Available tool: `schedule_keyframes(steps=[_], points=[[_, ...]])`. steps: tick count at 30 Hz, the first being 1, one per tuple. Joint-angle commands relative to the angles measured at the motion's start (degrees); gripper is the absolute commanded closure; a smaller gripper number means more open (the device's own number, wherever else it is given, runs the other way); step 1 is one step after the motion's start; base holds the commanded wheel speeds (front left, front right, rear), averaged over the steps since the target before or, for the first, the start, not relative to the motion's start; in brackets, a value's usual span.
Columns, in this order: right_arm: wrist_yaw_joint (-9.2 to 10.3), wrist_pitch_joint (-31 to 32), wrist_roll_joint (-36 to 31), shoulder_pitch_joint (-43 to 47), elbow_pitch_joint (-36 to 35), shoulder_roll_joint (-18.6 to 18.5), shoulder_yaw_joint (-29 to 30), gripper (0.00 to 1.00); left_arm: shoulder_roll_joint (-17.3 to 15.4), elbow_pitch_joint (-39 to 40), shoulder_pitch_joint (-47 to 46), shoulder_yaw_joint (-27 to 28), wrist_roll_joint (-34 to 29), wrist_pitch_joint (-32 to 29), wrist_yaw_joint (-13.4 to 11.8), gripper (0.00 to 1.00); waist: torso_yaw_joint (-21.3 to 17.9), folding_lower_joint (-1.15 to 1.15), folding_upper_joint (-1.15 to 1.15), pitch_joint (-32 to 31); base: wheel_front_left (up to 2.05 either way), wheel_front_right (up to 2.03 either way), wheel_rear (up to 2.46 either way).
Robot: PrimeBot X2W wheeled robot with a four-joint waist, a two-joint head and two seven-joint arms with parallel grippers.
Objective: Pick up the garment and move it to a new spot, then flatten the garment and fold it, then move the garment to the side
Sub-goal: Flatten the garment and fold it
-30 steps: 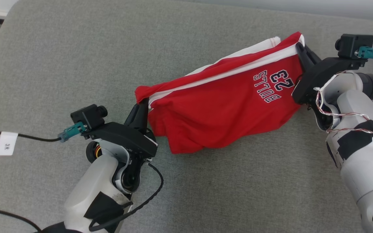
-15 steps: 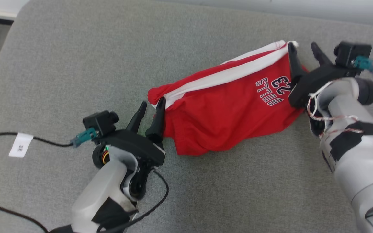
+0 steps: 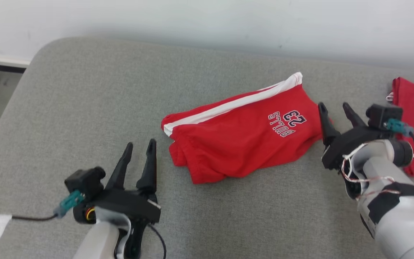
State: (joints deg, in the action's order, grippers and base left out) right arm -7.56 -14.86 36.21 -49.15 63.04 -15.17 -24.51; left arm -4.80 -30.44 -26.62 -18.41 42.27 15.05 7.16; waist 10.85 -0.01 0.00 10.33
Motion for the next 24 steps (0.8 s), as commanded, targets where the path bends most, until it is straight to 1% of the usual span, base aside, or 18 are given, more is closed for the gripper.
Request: schedule_keyframes(steps=[1, 2, 3, 4, 5, 12, 17, 19, 22, 24], points=[[0.13, -0.30, 0.82, 2.18, -0.38, -0.44, -0.38, 0.00, 0.02, 3.32, 3.44, 1.88, -5.02, 0.14, -0.32, 0.00, -0.67, 0.01, 0.00, -2.33, 0.00, 0.00, 0.00], [0.13, -0.33, 0.99, 2.85, -0.53, -0.62, -0.54, 0.00, -0.20, 4.92, 4.78, 2.50, -7.75, 0.14, -0.61, 0.00, -0.67, 0.01, 0.00, -2.66, 0.00, 0.00, 0.00], [0.13, -0.36, 1.17, 3.34, -0.80, -0.90, -0.58, 0.00, -0.04, 6.48, 6.34, 3.62, -9.45, 0.14, -0.80, 0.00, -0.65, 0.01, 0.00, -2.87, 0.00, 0.00, 0.00], [0.13, -0.36, 1.17, 3.34, -0.80, -0.90, -0.58, 0.00, -0.04, 6.48, 6.34, 3.62, -9.45, 0.14, -0.80, 0.00, -0.65, 0.01, 0.00, -2.87, 0.00, 0.00, 0.00], [0.13, -0.36, 1.30, 3.84, -0.92, -1.14, -0.45, 0.00, 0.02, 8.10, 7.67, 4.61, -11.85, 0.14, -1.08, 0.00, -0.61, 0.01, 0.00, -3.06, 0.00, 0.00, 0.00], [0.13, -0.36, 0.30, 6.05, -0.19, -2.39, 1.53, 0.00, 1.34, 15.58, 15.07, 9.29, -21.62, 0.15, -0.70, 0.00, 0.84, 0.01, 0.00, -2.72, 0.00, 0.00, 0.00], [0.13, -0.36, -0.64, 4.95, 2.02, -2.59, 3.04, 0.00, 1.87, 17.50, 18.17, 10.58, -24.55, 0.15, -0.24, 0.00, 2.44, 0.01, 0.00, -1.71, 0.00, 0.00, 0.00], [0.13, -0.37, -0.79, 3.94, 3.37, -2.41, 3.87, 0.00, 1.93, 18.05, 18.68, 10.94, -24.84, 0.15, -0.12, 0.00, 3.05, 0.01, 0.00, -1.02, 0.00, 0.00, 0.00], [0.13, -0.36, -1.22, 2.44, 6.07, -1.57, 4.60, 0.00, 1.93, 18.64, 19.43, 10.11, -26.86, 0.15, -0.26, 0.00, 4.08, 0.01, 0.00, -0.05, 0.00, 0.00, 0.00], [0.13, -0.36, -1.75, 1.14, 7.60, -1.34, 4.75, 0.00, 1.88, 19.03, 19.66, 9.79, -26.05, 0.15, -0.58, 0.00, 4.79, 0.01, 0.00, 0.58, 0.00, 0.00, 0.00]])
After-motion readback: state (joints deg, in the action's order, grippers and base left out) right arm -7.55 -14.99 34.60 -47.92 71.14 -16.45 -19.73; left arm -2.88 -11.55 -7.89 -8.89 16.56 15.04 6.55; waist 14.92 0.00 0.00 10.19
